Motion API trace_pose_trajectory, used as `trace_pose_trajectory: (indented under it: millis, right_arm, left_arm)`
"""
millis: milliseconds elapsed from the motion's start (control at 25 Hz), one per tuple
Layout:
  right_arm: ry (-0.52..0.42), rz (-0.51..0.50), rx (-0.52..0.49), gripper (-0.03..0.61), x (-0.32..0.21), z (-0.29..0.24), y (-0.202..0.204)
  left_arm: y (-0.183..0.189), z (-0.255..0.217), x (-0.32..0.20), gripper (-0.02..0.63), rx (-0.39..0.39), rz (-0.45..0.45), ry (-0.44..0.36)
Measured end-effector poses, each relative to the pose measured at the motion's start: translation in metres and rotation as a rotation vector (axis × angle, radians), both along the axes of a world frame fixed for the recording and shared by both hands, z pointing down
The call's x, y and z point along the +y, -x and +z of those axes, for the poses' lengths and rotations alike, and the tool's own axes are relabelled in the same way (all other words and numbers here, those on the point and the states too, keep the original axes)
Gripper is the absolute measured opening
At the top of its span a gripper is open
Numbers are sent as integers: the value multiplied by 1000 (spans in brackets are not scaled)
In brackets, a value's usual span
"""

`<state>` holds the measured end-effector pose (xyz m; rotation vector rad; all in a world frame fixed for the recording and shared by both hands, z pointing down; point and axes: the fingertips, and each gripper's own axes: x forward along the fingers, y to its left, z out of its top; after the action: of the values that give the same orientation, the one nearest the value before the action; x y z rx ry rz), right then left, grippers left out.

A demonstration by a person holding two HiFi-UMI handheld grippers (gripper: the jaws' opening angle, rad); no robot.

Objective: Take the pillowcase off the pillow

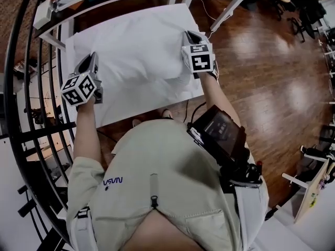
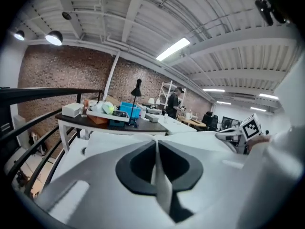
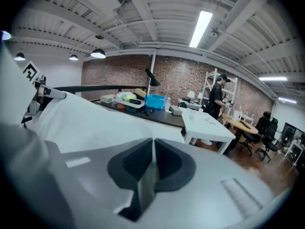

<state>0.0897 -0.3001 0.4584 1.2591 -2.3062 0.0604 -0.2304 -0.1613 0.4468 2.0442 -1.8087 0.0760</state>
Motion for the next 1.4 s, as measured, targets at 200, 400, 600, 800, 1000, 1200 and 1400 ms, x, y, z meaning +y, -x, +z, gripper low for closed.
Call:
trace_pose_trajectory:
  millis: [200,400,600,800,1000,1200,1400]
  right_arm:
    - [67,-43,68,16,-5,47,10]
    - [133,-38,22,88,-3,57,-7]
    - [71,25,-108,121,32,16,-29]
    - [88,-43,-5,91,83,45,-12]
    - [158,-11,42,43,102,107,-9]
    - [140,3,25,41,115,129,-10]
    - [118,27,-41,41,102,93,-11]
  left_arm:
    - [8,79,-6,18,-23,-19,165]
    - [14,85,9,67,-56,-22,169]
    - [0,23,40,89,-99,-37,5]
    - [-57,41,75,89,-97,43,22]
    - [-73,104,72,89,-142,57,141]
    - [-77,141,71,92,-175,121,181]
    - [-71,89,67,62,-203,60,69]
